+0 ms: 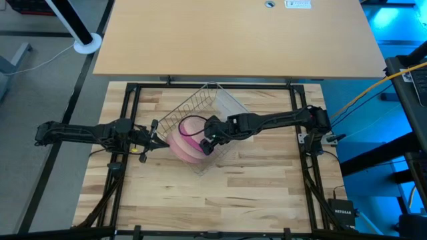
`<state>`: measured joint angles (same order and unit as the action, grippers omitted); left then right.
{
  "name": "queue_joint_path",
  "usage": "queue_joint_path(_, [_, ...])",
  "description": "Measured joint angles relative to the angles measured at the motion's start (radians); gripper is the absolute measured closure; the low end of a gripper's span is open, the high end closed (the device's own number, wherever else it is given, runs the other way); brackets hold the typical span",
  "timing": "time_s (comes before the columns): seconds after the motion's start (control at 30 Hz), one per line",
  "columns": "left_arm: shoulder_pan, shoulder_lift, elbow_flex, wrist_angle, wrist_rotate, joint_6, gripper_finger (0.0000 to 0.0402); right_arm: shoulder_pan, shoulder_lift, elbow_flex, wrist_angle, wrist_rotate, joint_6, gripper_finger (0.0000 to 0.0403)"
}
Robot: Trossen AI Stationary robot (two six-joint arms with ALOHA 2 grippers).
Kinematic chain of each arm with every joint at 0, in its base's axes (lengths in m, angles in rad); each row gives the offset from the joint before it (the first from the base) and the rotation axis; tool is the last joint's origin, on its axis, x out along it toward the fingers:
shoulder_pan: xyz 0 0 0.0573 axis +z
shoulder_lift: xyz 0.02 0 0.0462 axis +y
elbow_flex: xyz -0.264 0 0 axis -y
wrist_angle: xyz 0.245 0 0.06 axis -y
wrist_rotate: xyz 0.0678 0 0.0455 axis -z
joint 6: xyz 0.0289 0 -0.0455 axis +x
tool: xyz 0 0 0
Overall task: Sort dishes
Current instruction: Return to Home Position
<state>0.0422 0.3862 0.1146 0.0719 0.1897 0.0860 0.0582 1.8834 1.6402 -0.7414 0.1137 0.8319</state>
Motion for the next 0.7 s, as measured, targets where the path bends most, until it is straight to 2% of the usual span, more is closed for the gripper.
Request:
queue_joint_path(0.3, [0.000,0.000,0.000,0.000,0.001,0.000,0.0401,-0.007,-0.007,0.000,0.027,-0.109,-0.001,0.0013])
queue_joint_path(0.43, [0.000,0.000,0.000,0.000,0.002,0.000,0.0401,-0.024,-0.053,0.000,0.002,-0.114,-0.001,0.0013])
queue_joint_path(0.7, [0.000,0.000,0.000,0.000,0.005,0.000,0.0401,-0.033,-0.201,0.002,-0.140,0.054,-0.138,0.0013])
